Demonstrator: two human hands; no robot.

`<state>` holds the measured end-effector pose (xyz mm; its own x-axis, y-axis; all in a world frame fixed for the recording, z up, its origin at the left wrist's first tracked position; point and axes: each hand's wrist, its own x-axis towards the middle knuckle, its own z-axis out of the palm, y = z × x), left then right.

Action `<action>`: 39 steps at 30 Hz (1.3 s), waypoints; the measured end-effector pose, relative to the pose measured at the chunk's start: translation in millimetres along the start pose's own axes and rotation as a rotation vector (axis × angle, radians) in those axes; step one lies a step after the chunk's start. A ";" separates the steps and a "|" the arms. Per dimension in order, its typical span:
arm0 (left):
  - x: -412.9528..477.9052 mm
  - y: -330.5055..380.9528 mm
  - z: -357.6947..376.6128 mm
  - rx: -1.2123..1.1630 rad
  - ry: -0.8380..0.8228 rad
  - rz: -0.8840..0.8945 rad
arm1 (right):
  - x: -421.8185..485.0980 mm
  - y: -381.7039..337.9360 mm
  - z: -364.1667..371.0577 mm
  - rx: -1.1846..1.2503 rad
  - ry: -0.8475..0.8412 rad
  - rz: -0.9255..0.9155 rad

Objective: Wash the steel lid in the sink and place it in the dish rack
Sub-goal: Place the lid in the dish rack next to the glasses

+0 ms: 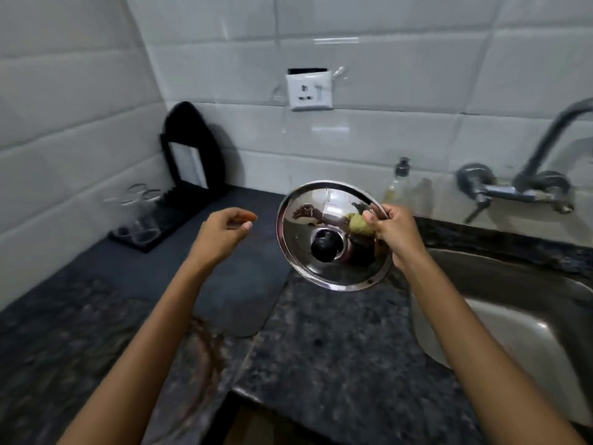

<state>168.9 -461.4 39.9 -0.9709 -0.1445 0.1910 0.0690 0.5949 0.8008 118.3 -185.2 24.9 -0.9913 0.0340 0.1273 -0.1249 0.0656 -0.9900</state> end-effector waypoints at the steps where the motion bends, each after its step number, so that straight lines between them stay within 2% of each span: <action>1: -2.1 -11.6 -13.0 0.005 0.012 -0.027 | 3.3 -1.2 18.4 -0.016 -0.001 0.000; 7: 1.9 -77.9 -87.3 0.055 0.099 -0.172 | 44.8 -16.6 144.8 -0.013 -0.062 -0.017; 10: 17.3 -101.5 -97.9 0.098 0.129 -0.232 | 74.3 -26.9 192.1 -0.069 -0.068 -0.039; 16: 66.4 -151.7 -99.0 0.323 0.044 -0.316 | 165.0 -29.8 301.9 -0.137 -0.111 -0.083; 22: 132.7 -201.2 -101.7 0.383 -0.002 -0.357 | 232.5 -24.9 405.5 -0.216 -0.117 -0.184; 27: 177.5 -244.9 -93.4 0.363 -0.056 -0.395 | 272.1 15.4 475.7 -0.264 -0.110 -0.229; 36: 199.5 -266.7 -81.6 0.316 -0.039 -0.364 | 298.3 55.1 506.7 -0.286 -0.073 -0.190; 39: 201.9 -267.4 -81.1 0.290 -0.018 -0.349 | 306.5 54.6 510.4 -0.349 -0.060 -0.296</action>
<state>-27.0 -713.8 -89.6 -0.9285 -0.3639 -0.0739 -0.3280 0.7103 0.6228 -213.7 -680.3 -21.1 -0.9171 -0.0938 0.3874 -0.3914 0.3958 -0.8308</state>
